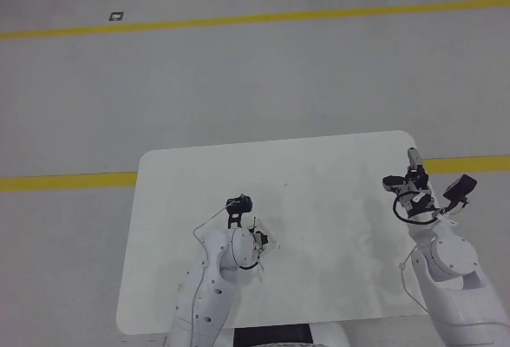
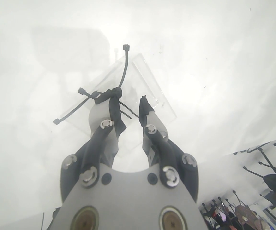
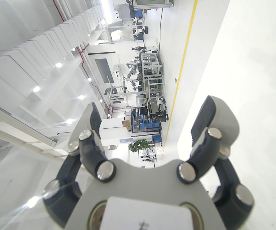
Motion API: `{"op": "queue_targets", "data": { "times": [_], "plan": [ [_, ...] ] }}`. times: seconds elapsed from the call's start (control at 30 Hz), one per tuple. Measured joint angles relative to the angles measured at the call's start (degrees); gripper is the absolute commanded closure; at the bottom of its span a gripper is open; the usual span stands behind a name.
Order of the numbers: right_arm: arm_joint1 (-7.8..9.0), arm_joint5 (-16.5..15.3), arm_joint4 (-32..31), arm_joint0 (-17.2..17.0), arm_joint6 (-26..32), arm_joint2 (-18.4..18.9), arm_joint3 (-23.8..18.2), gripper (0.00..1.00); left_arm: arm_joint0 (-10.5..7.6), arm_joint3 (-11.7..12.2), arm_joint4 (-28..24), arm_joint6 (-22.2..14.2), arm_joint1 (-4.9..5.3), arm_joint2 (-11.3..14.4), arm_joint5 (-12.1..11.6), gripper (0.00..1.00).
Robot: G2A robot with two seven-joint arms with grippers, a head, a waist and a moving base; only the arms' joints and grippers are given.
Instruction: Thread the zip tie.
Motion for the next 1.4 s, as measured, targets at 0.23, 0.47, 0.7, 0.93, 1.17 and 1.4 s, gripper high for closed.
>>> {"op": "queue_targets", "data": {
  "times": [0.23,0.47,0.7,0.93,1.17,1.4],
  "plan": [
    [0.00,0.00,0.00,0.00,0.00,0.00,0.00,0.00,-0.06,0.36,0.52,-0.25,-0.53,-0.15,0.00,1.00],
    [0.00,0.00,0.00,0.00,0.00,0.00,0.00,0.00,0.38,-0.19,0.72,0.04,-0.86,-0.32,0.00,1.00],
    [0.00,0.00,0.00,0.00,0.00,0.00,0.00,0.00,0.58,-0.37,1.05,-0.03,-1.04,-0.34,0.00,0.84],
    [0.00,0.00,0.00,0.00,0.00,0.00,0.00,0.00,0.52,-0.29,1.01,-0.27,-1.05,-0.30,0.00,0.70],
    [0.00,0.00,0.00,0.00,0.00,0.00,0.00,0.00,0.51,-0.09,0.77,-0.16,-1.05,-0.43,0.00,0.71],
    [0.00,0.00,0.00,0.00,0.00,0.00,0.00,0.00,0.25,0.45,0.34,0.00,-1.07,-0.49,0.00,0.75]
  ]
}}
